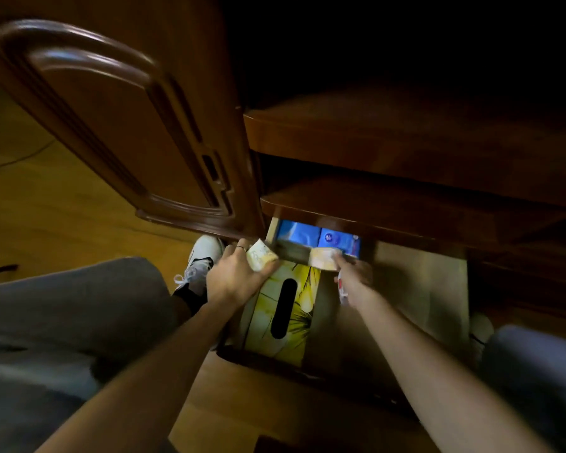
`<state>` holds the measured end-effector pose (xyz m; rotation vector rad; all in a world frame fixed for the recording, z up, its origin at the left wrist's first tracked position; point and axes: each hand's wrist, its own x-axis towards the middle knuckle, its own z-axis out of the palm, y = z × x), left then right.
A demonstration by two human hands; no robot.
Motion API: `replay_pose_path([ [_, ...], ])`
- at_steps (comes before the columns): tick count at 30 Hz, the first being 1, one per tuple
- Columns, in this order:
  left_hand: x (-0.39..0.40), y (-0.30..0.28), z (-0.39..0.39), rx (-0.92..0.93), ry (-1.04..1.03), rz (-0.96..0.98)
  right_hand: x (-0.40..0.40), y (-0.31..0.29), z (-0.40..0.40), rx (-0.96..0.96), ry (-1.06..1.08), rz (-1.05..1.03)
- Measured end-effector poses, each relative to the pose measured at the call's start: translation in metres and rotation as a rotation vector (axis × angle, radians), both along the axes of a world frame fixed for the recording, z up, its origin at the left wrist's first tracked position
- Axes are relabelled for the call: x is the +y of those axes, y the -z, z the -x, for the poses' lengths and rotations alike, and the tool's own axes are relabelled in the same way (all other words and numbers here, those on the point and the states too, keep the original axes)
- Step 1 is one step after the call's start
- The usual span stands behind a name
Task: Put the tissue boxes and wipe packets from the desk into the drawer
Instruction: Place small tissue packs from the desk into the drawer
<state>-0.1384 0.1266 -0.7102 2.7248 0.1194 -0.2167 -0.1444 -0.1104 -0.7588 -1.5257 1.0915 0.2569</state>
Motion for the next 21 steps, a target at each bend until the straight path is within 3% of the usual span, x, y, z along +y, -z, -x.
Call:
replay_pose_path([
  [10,-0.011,0.013,-0.003,-0.023,-0.015,-0.008,-0.009,0.024,-0.009,0.077,-0.305,0.184],
  [16,-0.011,0.016,0.001,-0.051,-0.015,0.008,0.012,0.033,-0.028,0.098,-0.218,-0.039],
  [21,-0.008,0.016,-0.001,-0.047,0.018,-0.016,0.019,0.027,-0.022,0.004,-0.151,-0.014],
])
